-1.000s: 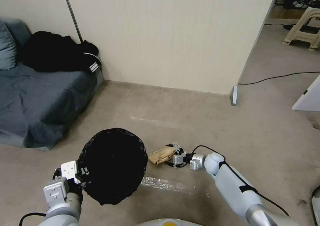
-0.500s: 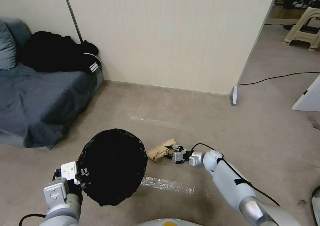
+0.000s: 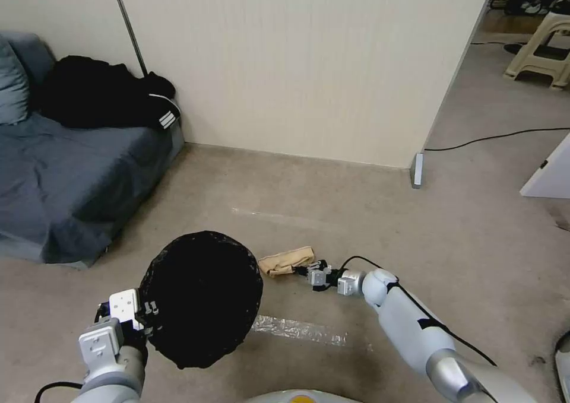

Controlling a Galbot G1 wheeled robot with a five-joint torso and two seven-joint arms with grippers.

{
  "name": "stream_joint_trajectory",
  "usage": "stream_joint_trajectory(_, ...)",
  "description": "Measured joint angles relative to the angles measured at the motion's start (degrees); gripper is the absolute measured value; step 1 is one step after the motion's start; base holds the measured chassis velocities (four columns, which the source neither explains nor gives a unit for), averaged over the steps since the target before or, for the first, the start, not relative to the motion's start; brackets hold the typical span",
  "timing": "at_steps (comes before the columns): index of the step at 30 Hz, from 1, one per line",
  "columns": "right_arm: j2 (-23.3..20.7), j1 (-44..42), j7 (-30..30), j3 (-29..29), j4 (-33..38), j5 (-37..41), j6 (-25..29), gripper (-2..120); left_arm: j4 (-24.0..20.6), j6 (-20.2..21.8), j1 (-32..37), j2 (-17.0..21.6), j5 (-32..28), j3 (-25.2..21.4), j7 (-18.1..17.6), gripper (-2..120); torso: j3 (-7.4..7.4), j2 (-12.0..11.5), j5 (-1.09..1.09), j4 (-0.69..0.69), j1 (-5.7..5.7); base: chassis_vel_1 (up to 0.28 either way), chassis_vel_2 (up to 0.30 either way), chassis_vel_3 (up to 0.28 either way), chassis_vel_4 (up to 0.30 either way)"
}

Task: Pick up the trash bin, then pick up the garbage from the floor and place it into the trash bin.

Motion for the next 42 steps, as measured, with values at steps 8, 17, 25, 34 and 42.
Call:
stream_joint_trajectory(8,0.5,0.0,-0.2,-0.4,0.0,1.8,-0.1,0,0.1,0.0,-0.2,0.2,-0.3,-0.1,0.1,0,0.0,0.0,0.0,0.0,0.0,0.0,0.0,0.0,0.0)
stream_joint_trajectory(17,0.1,-0.2,0.1,-1.7,1.9,4.4,-1.1,0,0.3,0.0,-0.5,0.2,-0.3,0.1,0.1,0,0.0,0.0,0.0,0.0,0.0,0.0,0.0,0.0,0.0)
stream_joint_trajectory(25,-0.5,-0.4,0.6,-3.1,3.8,6.6,-2.7,15,0.3,0.0,-0.6,0.2,-0.2,0.2,0.1,0,0.0,0.0,0.0,0.0,0.0,0.0,0.0,0.0,0.0)
stream_joint_trajectory(34,0.3,0.0,1.3,-3.2,2.9,6.1,-3.0,50,0.3,0.0,-0.4,0.1,0.1,0.4,0.2,0,0.0,0.0,0.0,0.0,0.0,0.0,0.0,0.0,0.0)
stream_joint_trajectory(42,1.7,1.3,1.8,-2.1,-0.2,4.4,-2.9,81,0.1,0.0,-0.1,0.1,0.3,0.4,0.2,0,0.0,0.0,0.0,0.0,0.0,0.0,0.0,0.0,0.0)
